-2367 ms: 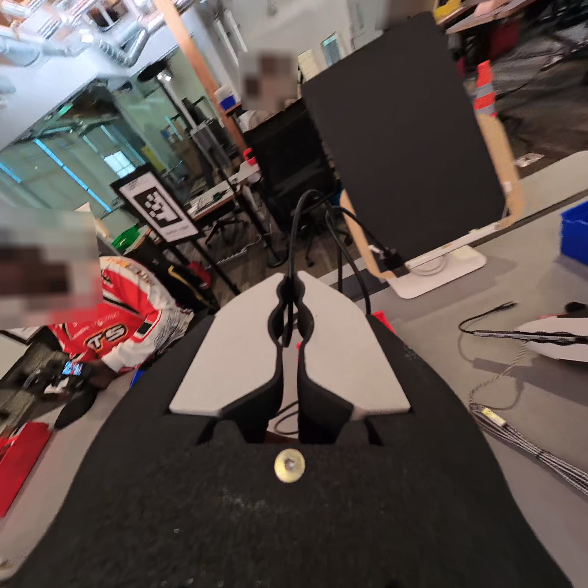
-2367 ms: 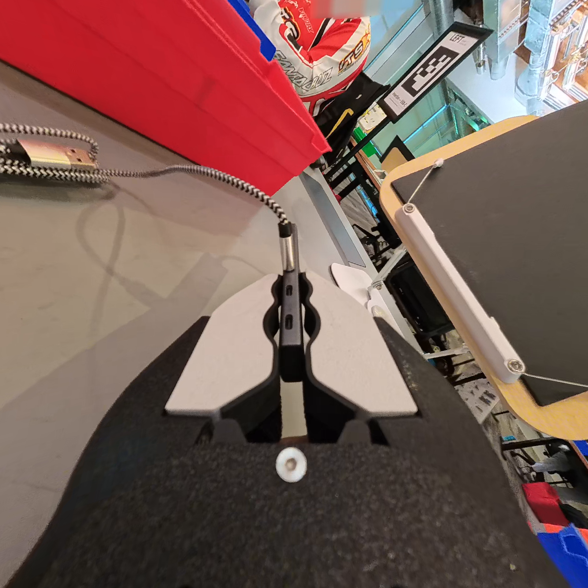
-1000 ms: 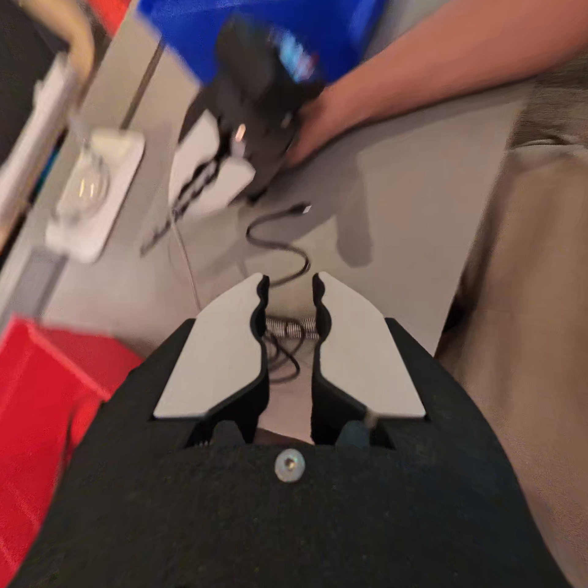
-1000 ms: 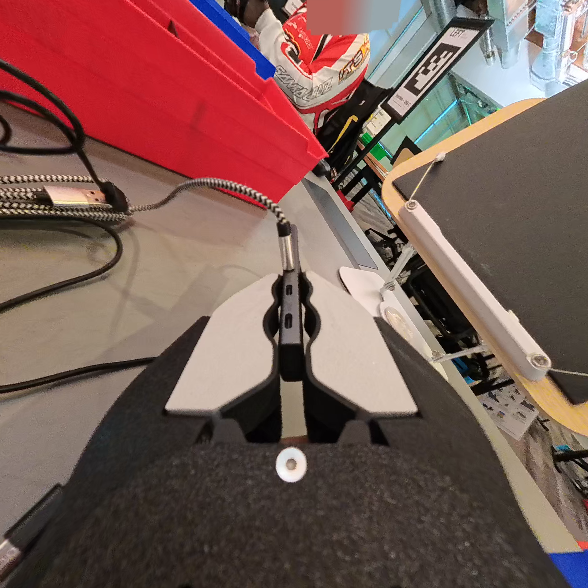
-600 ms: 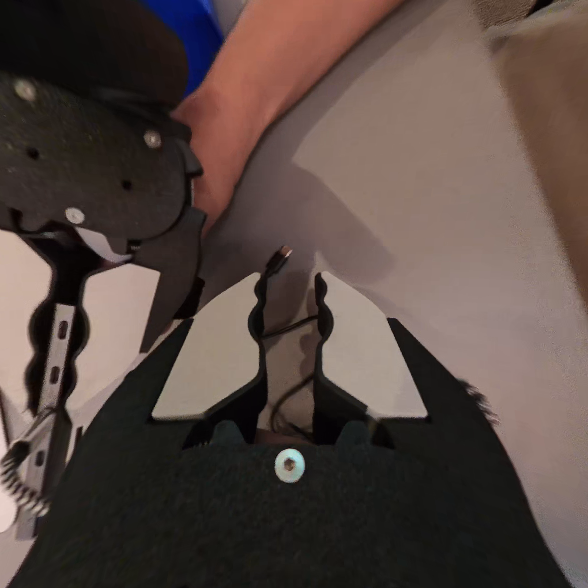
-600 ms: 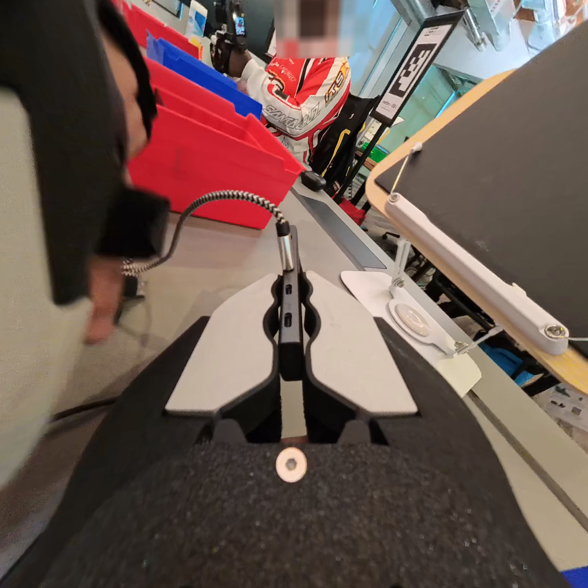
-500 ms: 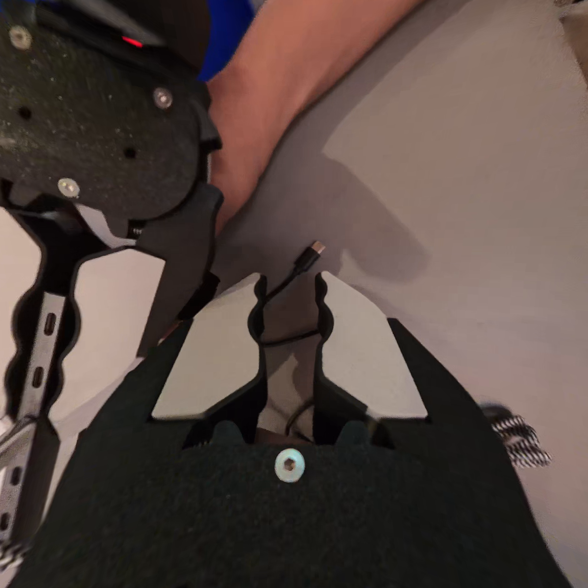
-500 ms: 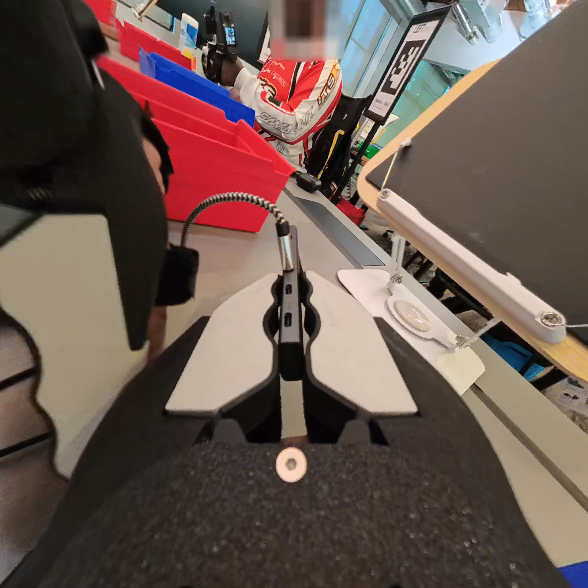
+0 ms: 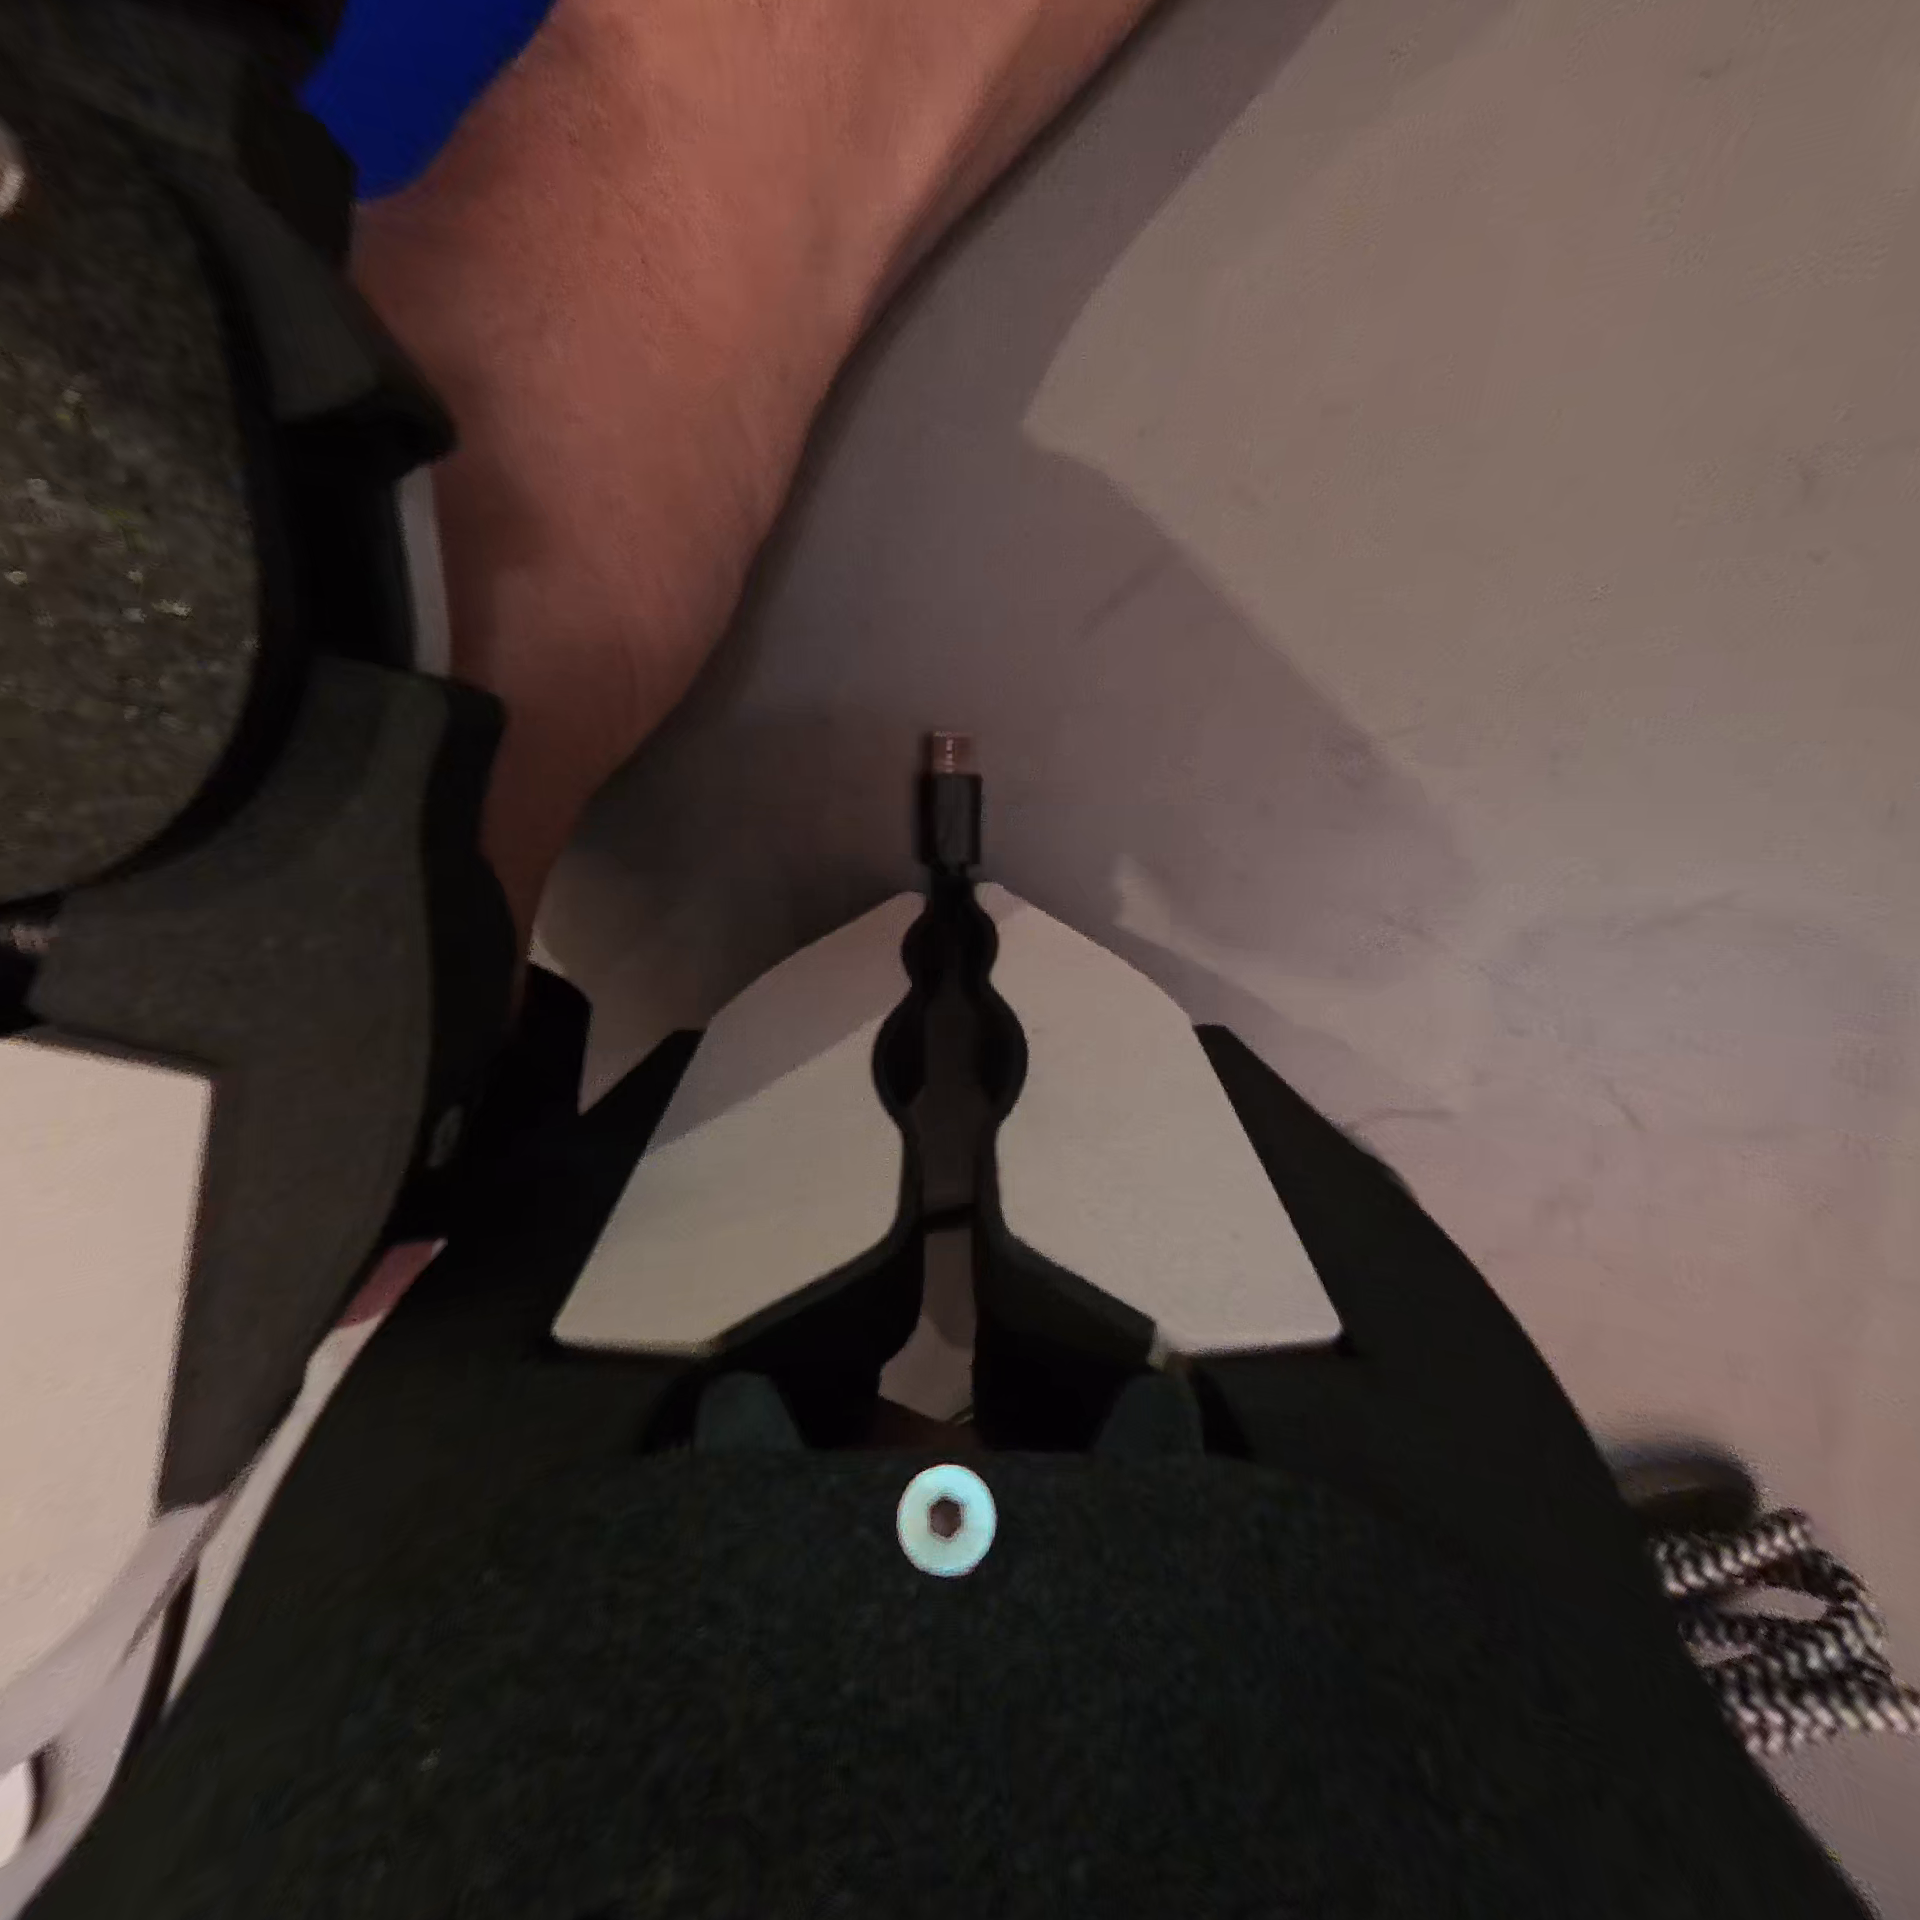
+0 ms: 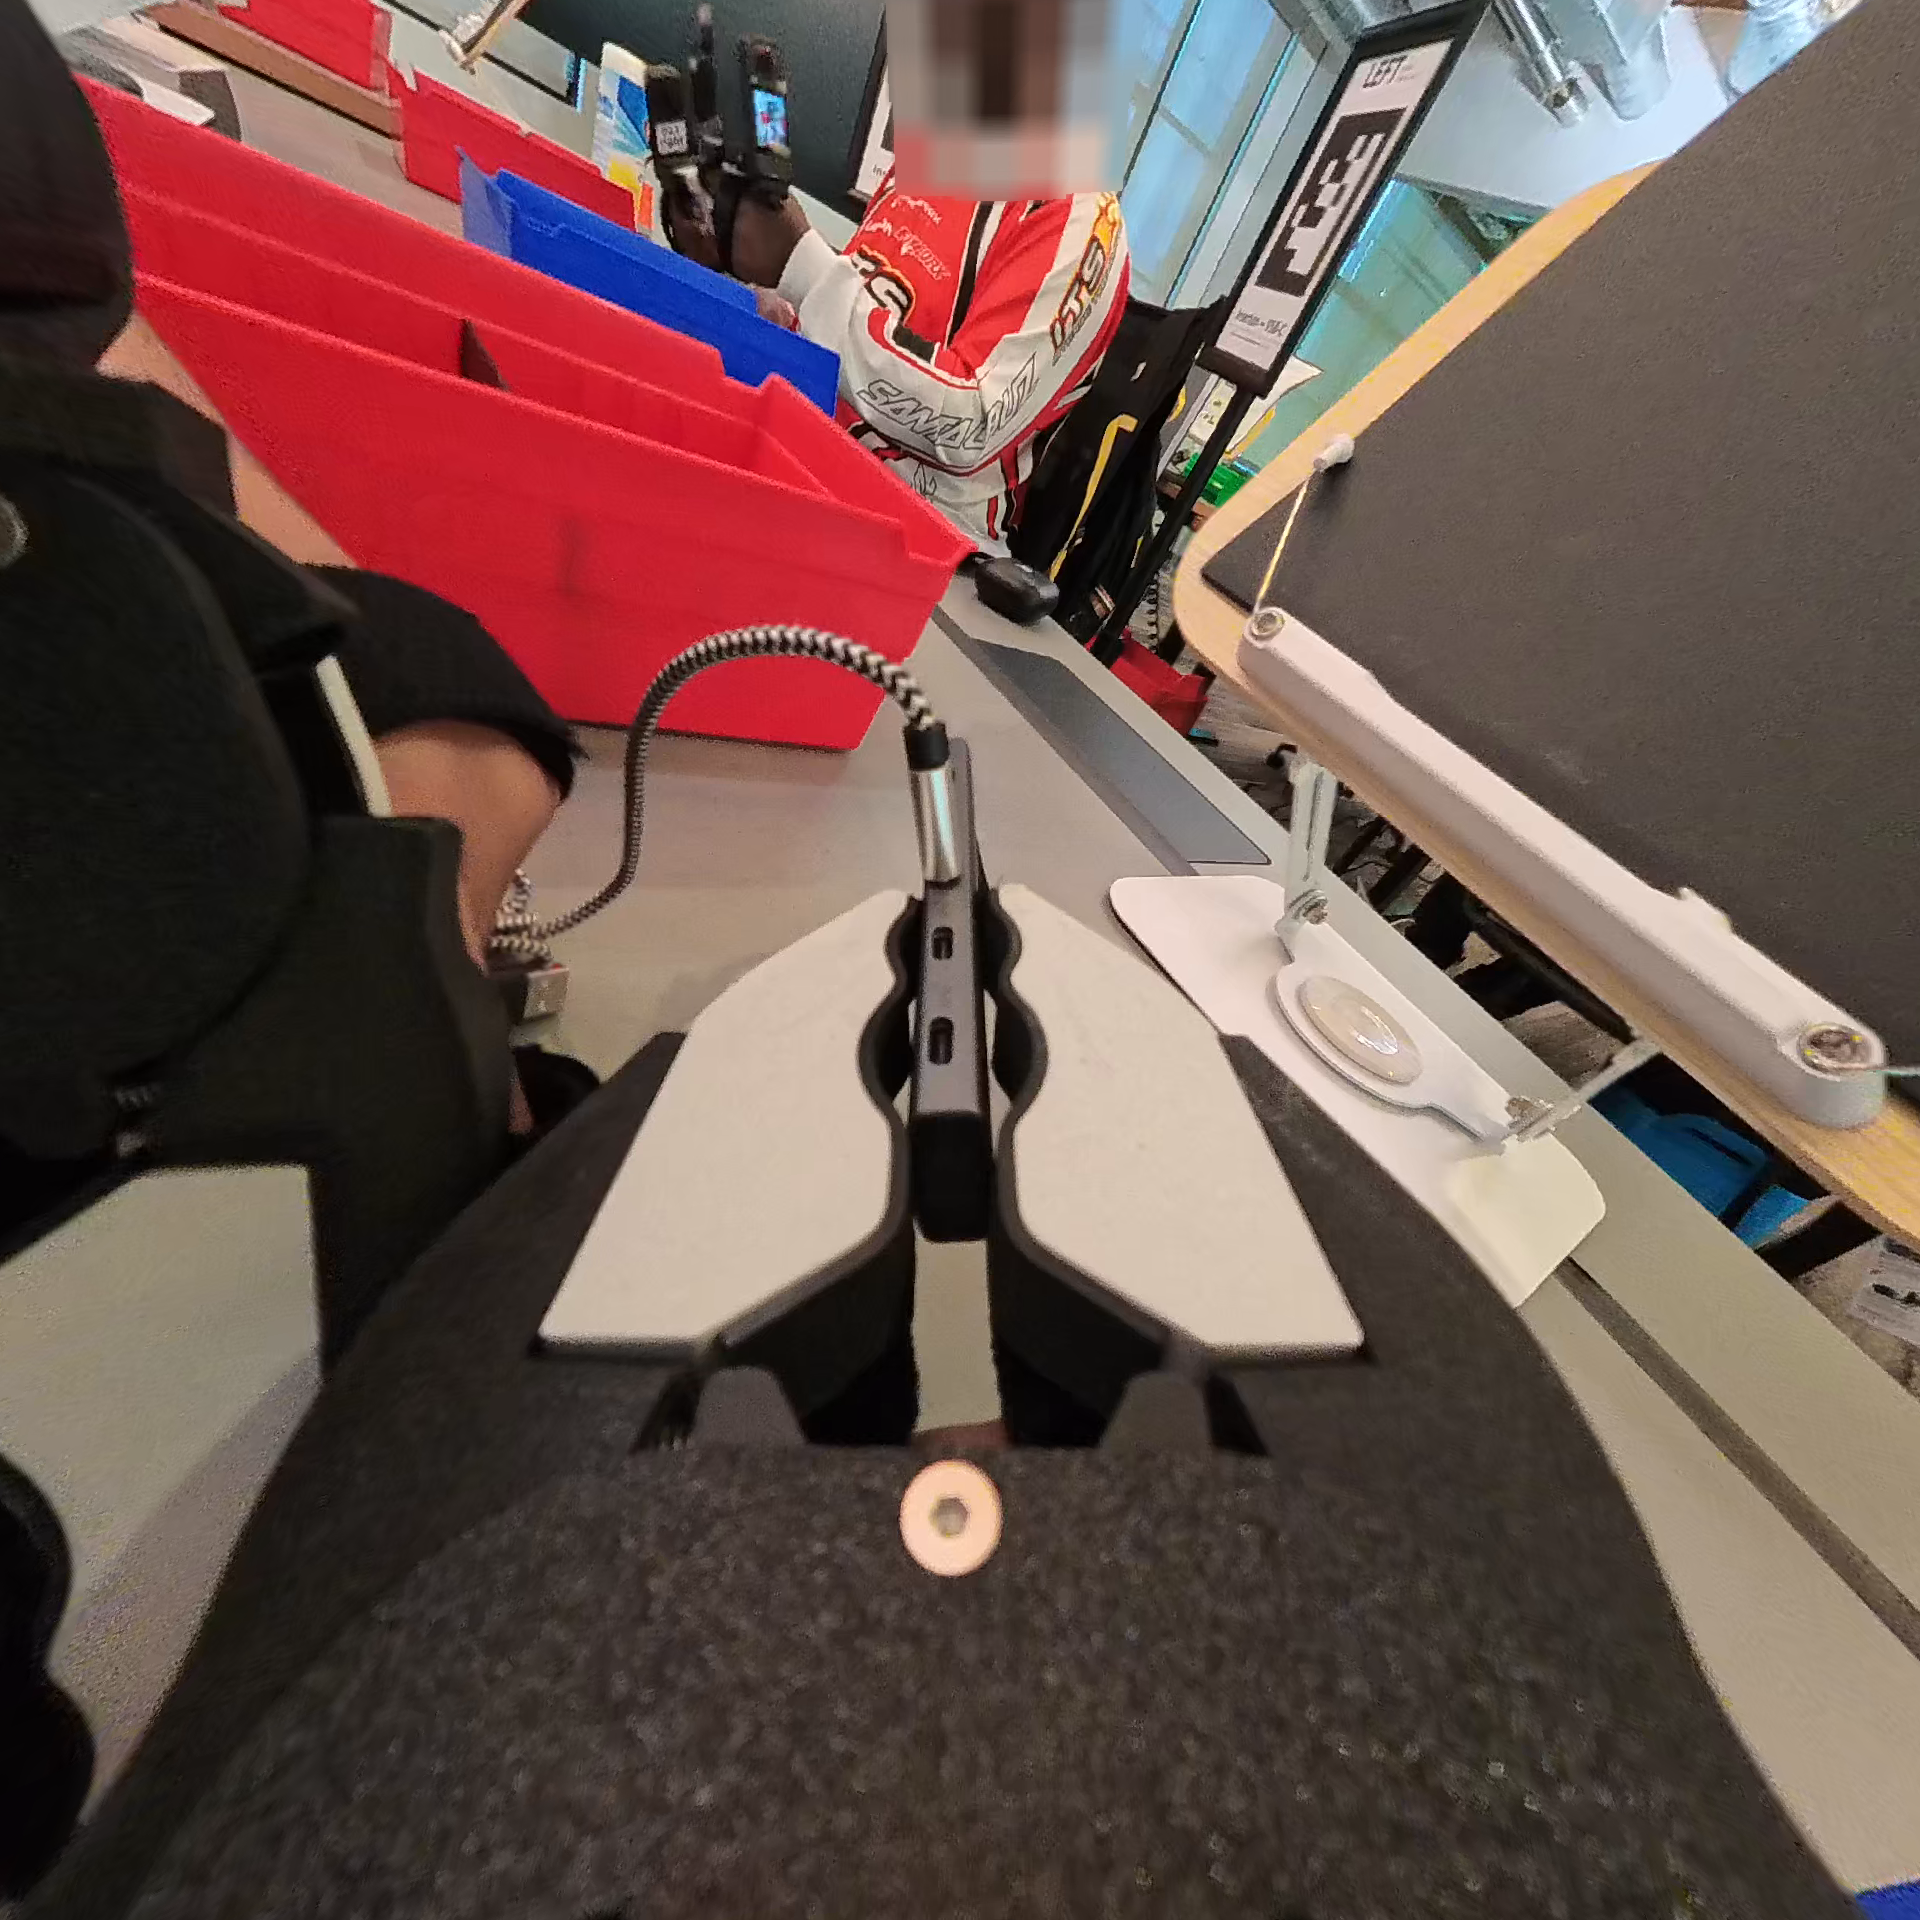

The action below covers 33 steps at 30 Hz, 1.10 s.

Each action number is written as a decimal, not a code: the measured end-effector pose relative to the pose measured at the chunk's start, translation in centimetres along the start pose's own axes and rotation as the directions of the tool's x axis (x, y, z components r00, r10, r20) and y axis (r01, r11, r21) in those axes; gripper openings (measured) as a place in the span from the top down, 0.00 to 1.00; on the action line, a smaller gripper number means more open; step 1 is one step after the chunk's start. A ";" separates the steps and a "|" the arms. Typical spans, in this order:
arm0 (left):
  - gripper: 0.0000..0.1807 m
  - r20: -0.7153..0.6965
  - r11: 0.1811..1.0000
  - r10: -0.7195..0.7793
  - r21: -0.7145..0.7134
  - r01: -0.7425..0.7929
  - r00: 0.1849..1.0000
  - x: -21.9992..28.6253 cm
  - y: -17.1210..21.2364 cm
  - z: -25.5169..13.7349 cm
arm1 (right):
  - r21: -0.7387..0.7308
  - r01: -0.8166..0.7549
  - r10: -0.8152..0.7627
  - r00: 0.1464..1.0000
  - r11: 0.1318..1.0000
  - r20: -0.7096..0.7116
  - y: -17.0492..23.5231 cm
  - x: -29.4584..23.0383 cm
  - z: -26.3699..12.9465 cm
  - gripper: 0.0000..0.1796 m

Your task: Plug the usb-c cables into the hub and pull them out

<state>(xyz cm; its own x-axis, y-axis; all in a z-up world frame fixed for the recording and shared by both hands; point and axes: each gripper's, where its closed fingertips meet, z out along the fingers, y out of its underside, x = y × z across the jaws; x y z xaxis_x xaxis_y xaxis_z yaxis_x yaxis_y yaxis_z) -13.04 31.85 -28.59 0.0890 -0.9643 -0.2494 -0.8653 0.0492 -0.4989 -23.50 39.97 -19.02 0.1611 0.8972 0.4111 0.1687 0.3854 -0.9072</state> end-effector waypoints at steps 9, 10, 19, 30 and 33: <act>0.99 0.162 0.930 -0.367 0.067 0.361 0.916 -0.4 0.9 -6.5 | -0.046 0.189 -0.191 0.981 0.981 -0.038 0.3 -1.1 0.3 0.95; 0.99 0.202 0.909 -0.416 0.093 0.405 0.887 -1.0 1.1 -8.0 | -0.059 0.232 -0.235 0.971 0.971 -0.050 0.4 -1.3 0.4 0.95; 0.99 0.359 0.733 -0.669 0.178 0.656 0.651 -2.6 3.0 -13.2 | -0.169 0.609 -0.629 0.770 0.775 -0.109 0.3 -3.2 0.7 0.95; 1.00 0.309 0.677 -0.713 0.071 0.732 0.629 -1.4 4.9 -11.7 | -0.172 0.692 -0.710 0.699 0.701 -0.082 0.2 -4.8 0.9 0.95; 1.00 0.303 0.670 -0.721 0.079 0.738 0.623 -1.5 5.0 -11.6 | -0.172 0.703 -0.721 0.689 0.690 -0.075 0.2 -5.1 1.0 0.95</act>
<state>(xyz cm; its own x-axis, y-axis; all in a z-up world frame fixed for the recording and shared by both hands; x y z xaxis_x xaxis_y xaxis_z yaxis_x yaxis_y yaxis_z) -23.27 30.56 -21.07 0.8289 -0.5575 -0.0467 -0.4756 -0.6581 -0.5837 -25.24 35.70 -21.42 0.0621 0.3244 0.9439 0.3974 0.8595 -0.3215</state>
